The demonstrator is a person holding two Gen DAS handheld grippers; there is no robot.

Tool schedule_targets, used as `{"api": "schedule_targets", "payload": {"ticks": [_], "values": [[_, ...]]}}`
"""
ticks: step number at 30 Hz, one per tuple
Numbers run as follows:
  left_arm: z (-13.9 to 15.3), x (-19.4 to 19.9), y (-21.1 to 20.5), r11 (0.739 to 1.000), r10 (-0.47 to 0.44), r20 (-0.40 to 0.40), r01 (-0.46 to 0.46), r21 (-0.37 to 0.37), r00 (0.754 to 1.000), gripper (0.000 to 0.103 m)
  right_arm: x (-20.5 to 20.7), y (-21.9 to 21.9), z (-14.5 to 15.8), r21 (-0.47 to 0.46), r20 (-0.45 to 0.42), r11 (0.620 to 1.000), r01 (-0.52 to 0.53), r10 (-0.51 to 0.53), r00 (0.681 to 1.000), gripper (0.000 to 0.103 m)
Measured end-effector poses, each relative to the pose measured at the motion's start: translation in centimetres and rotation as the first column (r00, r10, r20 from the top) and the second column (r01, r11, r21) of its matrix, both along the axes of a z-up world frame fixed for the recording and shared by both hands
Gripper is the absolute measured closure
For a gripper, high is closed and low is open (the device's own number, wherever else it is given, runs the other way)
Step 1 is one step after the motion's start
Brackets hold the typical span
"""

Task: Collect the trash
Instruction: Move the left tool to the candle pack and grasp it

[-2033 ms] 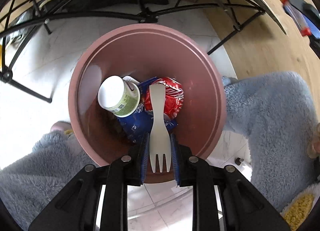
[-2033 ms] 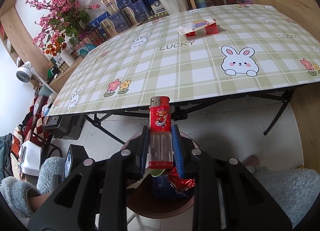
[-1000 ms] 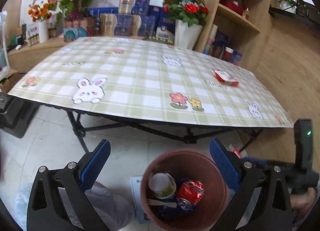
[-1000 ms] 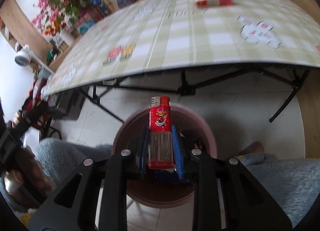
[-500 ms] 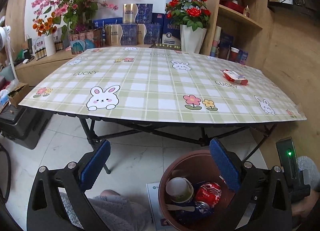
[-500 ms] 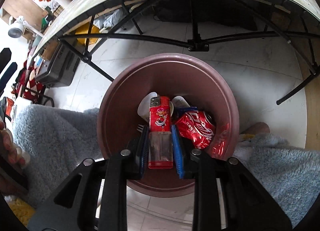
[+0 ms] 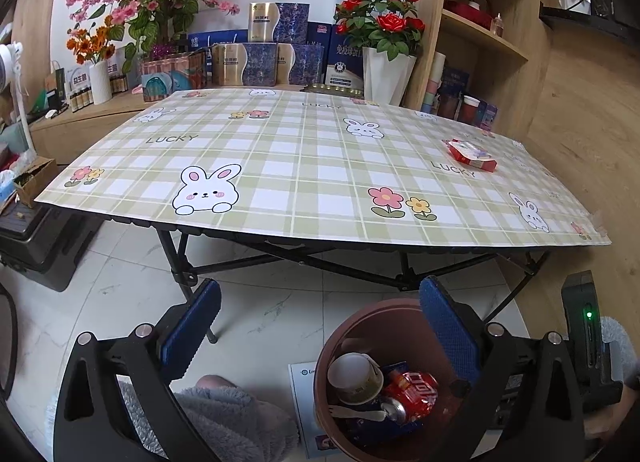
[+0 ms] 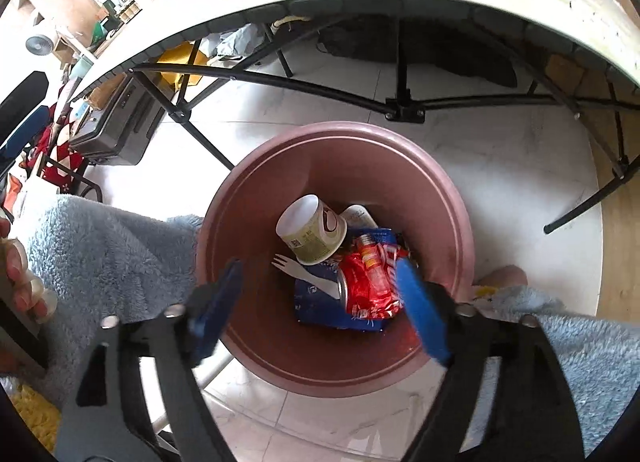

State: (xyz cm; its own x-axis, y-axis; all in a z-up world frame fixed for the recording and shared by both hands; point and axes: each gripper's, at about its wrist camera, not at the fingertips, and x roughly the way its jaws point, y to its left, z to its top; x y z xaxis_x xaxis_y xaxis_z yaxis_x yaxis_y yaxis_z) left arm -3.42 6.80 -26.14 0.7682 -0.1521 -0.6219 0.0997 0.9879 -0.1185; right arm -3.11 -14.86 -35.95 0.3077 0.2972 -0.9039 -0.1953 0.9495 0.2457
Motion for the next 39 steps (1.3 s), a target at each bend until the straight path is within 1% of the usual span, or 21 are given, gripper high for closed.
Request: {"api": "schedule_targets", "payload": {"ticks": [1, 6, 8, 12, 15, 17, 19, 24, 27, 30, 34, 37, 39], "values": [[0.0, 0.0, -0.1, 1.000, 0.001, -0.001, -0.001, 0.000, 1.000, 0.006, 0.0, 0.0, 0.1, -0.011, 0.008, 1.000, 0.001, -0.001, 1.000, 0.013], [0.0, 0.0, -0.2, 1.000, -0.004, -0.006, 0.004, 0.002, 1.000, 0.006, 0.0, -0.3, 0.8, -0.033, 0.047, 0.999, 0.024, -0.023, 0.999, 0.006], [0.0, 0.1, -0.1, 1.000, 0.002, -0.011, -0.002, 0.006, 1.000, 0.006, 0.2, -0.7, 1.2, -0.043, 0.072, 0.998, 0.043, -0.040, 0.997, 0.006], [0.0, 0.2, -0.1, 1.000, 0.010, -0.013, -0.010, 0.011, 1.000, 0.006, 0.4, -1.7, 2.3, -0.027, 0.125, 0.996, 0.088, -0.084, 0.989, 0.006], [0.0, 0.4, -0.1, 1.000, 0.008, -0.021, -0.007, 0.008, 1.000, 0.006, 0.7, -2.7, 3.7, -0.013, 0.185, 0.993, 0.116, -0.111, 0.976, 0.006], [0.1, 0.6, -0.1, 1.000, 0.012, -0.022, -0.012, 0.003, 1.000, 0.006, 1.0, -3.2, 4.8, -0.020, 0.233, 0.992, 0.122, -0.114, 0.966, 0.006], [0.3, 0.8, -0.1, 1.000, 0.024, -0.012, -0.024, 0.005, 1.000, 0.006, 1.3, -3.6, 5.7, -0.030, 0.262, 0.991, 0.128, -0.116, 0.958, 0.006], [1.3, 2.1, -0.8, 1.000, 0.003, 0.012, -0.003, 0.004, 1.000, 0.006, 2.5, -5.8, 8.4, -0.018, 0.330, 0.989, 0.149, -0.135, 0.934, 0.006], [2.1, 3.0, -1.4, 1.000, -0.020, 0.033, 0.020, 0.009, 0.999, 0.006, 3.2, -7.1, 9.6, -0.014, 0.355, 0.986, 0.167, -0.151, 0.923, 0.006], [3.0, 3.9, -3.0, 0.997, -0.060, 0.072, 0.056, 0.054, 0.996, 0.006, 4.3, -9.0, 10.8, -0.007, 0.369, 0.982, 0.188, -0.172, 0.913, 0.006], [3.8, 5.4, -5.0, 0.991, -0.117, 0.093, 0.111, 0.070, 0.989, 0.006, 5.4, -10.7, 11.5, -0.056, 0.375, 0.976, 0.212, -0.176, 0.910, 0.006], [4.4, 7.0, -6.9, 0.985, -0.163, 0.102, 0.155, 0.077, 0.981, 0.006, 6.1, -12.1, 11.9, -0.032, 0.376, 0.974, 0.224, -0.196, 0.905, 0.006], [4.4, 8.3, -8.6, 0.977, -0.201, 0.095, 0.192, 0.096, 0.975, 0.006, 6.6, -13.2, 11.9, -0.023, 0.372, 0.971, 0.239, -0.213, 0.903, 0.006]]}}
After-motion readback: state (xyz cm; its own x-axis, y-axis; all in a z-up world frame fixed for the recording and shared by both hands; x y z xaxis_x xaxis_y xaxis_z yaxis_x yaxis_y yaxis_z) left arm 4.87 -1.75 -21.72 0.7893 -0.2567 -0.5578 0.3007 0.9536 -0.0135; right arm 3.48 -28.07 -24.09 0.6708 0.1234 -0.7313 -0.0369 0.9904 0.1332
